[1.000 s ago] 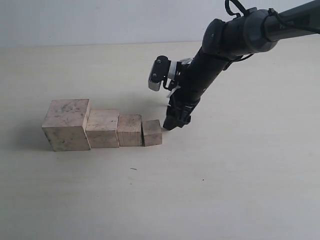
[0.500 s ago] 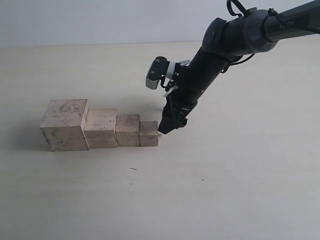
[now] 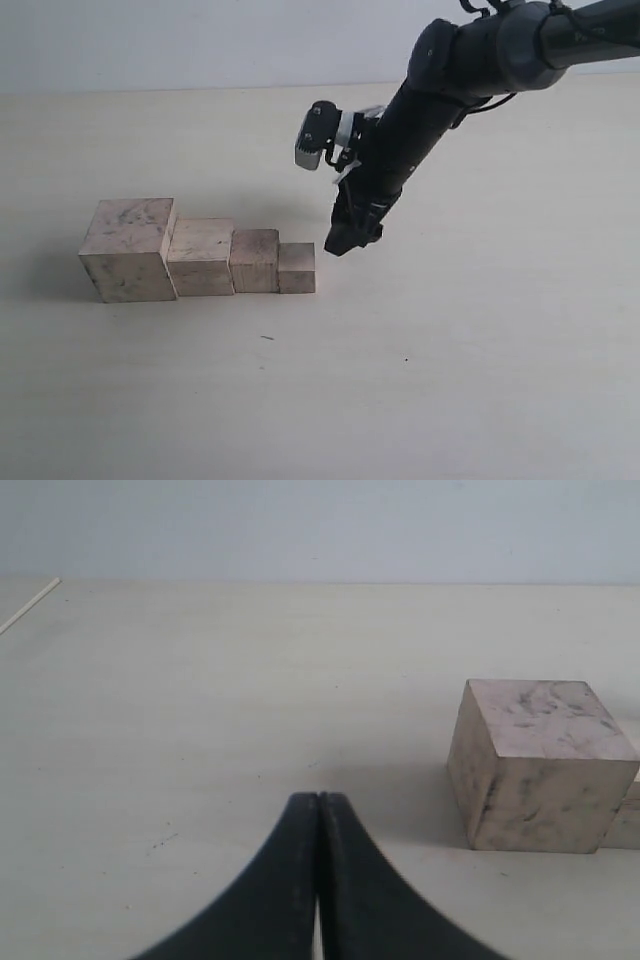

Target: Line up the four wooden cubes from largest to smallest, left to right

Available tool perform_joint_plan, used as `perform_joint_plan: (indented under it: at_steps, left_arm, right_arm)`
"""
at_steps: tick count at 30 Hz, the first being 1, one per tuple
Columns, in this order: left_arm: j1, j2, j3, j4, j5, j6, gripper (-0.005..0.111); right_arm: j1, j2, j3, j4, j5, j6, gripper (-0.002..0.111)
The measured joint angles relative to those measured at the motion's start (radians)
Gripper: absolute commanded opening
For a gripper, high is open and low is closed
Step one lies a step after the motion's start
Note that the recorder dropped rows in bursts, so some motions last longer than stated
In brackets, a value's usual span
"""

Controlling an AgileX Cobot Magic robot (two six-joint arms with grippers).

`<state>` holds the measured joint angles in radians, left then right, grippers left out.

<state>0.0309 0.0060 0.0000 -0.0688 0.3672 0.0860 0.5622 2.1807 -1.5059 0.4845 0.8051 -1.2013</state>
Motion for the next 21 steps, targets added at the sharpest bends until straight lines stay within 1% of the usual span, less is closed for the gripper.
perform_joint_plan:
  at_steps: [1, 3, 5, 8, 10, 11, 16, 18, 21]
  left_arm:
    - [0.0, 0.0, 0.0, 0.0, 0.0, 0.0, 0.0]
    - [0.0, 0.0, 0.0, 0.0, 0.0, 0.0, 0.0]
    - [0.0, 0.0, 0.0, 0.0, 0.0, 0.0, 0.0]
    - [0.0, 0.0, 0.0, 0.0, 0.0, 0.0, 0.0]
    - [0.0, 0.0, 0.0, 0.0, 0.0, 0.0, 0.0]
    - [0.0, 0.0, 0.0, 0.0, 0.0, 0.0, 0.0]
    - [0.0, 0.0, 0.0, 0.0, 0.0, 0.0, 0.0]
    - [0.0, 0.0, 0.0, 0.0, 0.0, 0.0, 0.0]
    - [0.0, 0.0, 0.0, 0.0, 0.0, 0.0, 0.0]
  right_arm:
    - [0.0, -0.017, 0.0, -0.025, -0.008, 0.029, 0.064]
    - [0.0, -0.063, 0.0, -0.089, -0.021, 0.137, 0.055]
    - [0.0, -0.113, 0.0, -0.142, -0.009, 0.279, 0.039]
    - [0.0, -0.181, 0.0, -0.174, 0.069, 0.548, 0.016]
    - [0.0, -0.223, 0.0, -0.178, 0.125, 0.654, 0.002]
    - [0.0, -0.239, 0.0, -0.178, 0.145, 0.679, 0.0]
    - [0.0, -0.322, 0.002, -0.098, 0.192, 0.749, 0.0]
    - [0.0, -0.355, 0.028, -0.032, 0.17, 0.767, 0.0]
    - [0.0, -0.429, 0.121, 0.097, 0.084, 0.776, 0.0]
